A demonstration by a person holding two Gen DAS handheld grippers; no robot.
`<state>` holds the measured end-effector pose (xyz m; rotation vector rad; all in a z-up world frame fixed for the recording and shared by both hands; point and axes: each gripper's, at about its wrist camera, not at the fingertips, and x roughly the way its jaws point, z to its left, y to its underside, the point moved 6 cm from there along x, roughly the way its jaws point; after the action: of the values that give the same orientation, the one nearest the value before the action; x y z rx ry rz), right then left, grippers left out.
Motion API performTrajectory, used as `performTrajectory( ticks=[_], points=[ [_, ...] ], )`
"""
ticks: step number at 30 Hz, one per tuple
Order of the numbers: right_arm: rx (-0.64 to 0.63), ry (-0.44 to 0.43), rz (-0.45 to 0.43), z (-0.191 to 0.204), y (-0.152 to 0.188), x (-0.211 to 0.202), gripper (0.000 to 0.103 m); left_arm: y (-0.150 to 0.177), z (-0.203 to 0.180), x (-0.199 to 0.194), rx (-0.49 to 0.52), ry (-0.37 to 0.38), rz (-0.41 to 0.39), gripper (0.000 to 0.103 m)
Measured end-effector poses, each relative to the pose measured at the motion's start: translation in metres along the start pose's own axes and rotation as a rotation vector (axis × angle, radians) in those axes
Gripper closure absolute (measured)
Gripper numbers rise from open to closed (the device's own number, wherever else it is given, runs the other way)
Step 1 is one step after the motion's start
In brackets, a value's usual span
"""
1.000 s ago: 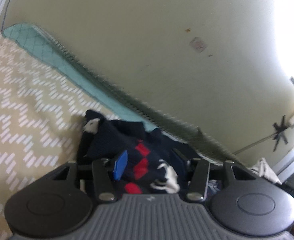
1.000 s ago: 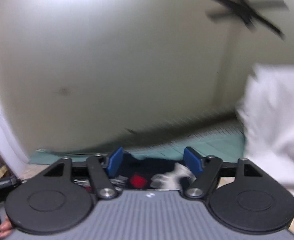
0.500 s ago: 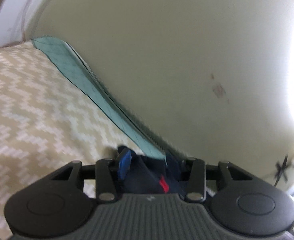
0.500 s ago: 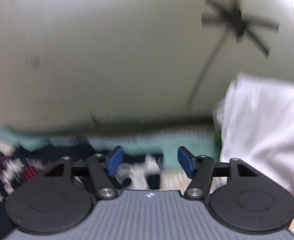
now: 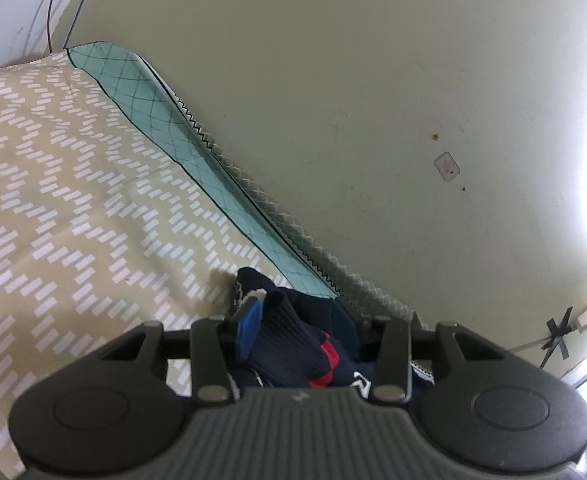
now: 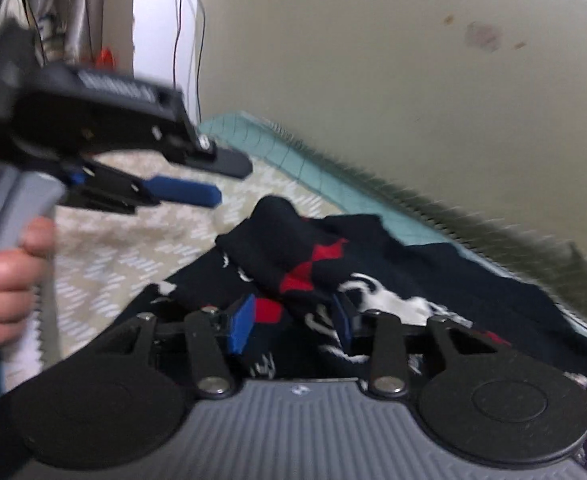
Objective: Fold small clothes
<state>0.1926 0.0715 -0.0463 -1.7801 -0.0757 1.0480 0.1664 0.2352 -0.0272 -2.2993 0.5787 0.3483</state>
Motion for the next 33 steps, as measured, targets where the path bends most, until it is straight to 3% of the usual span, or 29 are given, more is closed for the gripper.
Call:
performTrajectory(
  ticks=[1, 3, 7, 9, 12, 16, 18, 19, 20, 22, 23, 24, 27, 29, 31, 33],
  points=[
    [-0.014, 0.009, 0.009, 0.005, 0.0, -0.001, 0.077, -0.001, 0.0, -0.001, -0.003, 0.001, 0.0, 0.064],
    [0.025, 0.004, -0.001, 0.002, -0.001, -0.004, 0.103, -0.002, 0.001, -0.004, -0.013, 0.002, -0.002, 0.064],
    [0.161, -0.133, -0.121, 0.006, -0.01, -0.038, 0.103, -0.003, -0.003, -0.007, -0.02, 0.024, -0.009, 0.061],
    [0.205, -0.197, -0.101, 0.014, -0.006, -0.034, 0.103, -0.001, -0.006, -0.004, 0.002, 0.013, -0.004, 0.06],
    [0.196, -0.17, -0.043, 0.019, 0.007, -0.009, 0.102, 0.005, -0.004, 0.005, 0.014, -0.004, 0.029, 0.061],
    [0.315, -0.218, -0.042, -0.003, 0.01, -0.028, 0.099, 0.01, 0.0, 0.014, 0.008, -0.01, 0.066, 0.064],
    [0.359, -0.182, -0.098, -0.021, 0.014, -0.052, 0.099, 0.011, 0.0, 0.015, 0.02, -0.018, 0.067, 0.069],
    [0.388, -0.159, -0.116, -0.034, 0.02, -0.066, 0.099, 0.011, 0.0, 0.015, 0.023, -0.019, 0.067, 0.075],
    [0.419, -0.142, -0.127, -0.046, 0.027, -0.077, 0.099, 0.012, -0.001, 0.016, 0.025, -0.013, 0.072, 0.088],
    [0.485, -0.1, -0.119, -0.068, 0.046, -0.097, 0.087, 0.015, -0.003, 0.019, 0.026, -0.001, 0.087, 0.096],
    [0.513, -0.085, -0.108, -0.077, 0.057, -0.105, 0.059, 0.016, -0.006, 0.02, 0.031, 0.008, 0.09, 0.097],
    [0.543, -0.054, -0.106, -0.084, 0.067, -0.113, 0.05, 0.017, -0.01, 0.019, 0.045, 0.021, 0.09, 0.097],
    [0.607, -0.017, -0.144, -0.099, 0.091, -0.139, 0.05, 0.023, -0.033, 0.014, 0.113, 0.113, 0.084, 0.097],
    [0.64, 0.018, -0.174, -0.108, 0.103, -0.153, 0.05, 0.036, -0.053, 0.015, 0.161, 0.199, 0.122, 0.097],
    [0.679, 0.04, -0.195, -0.117, 0.112, -0.16, 0.05, 0.065, -0.08, 0.027, 0.244, 0.311, 0.242, 0.096],
    [0.702, 0.05, -0.194, -0.123, 0.117, -0.162, 0.05, 0.092, -0.099, 0.037, 0.331, 0.317, 0.347, 0.092]
  ],
)
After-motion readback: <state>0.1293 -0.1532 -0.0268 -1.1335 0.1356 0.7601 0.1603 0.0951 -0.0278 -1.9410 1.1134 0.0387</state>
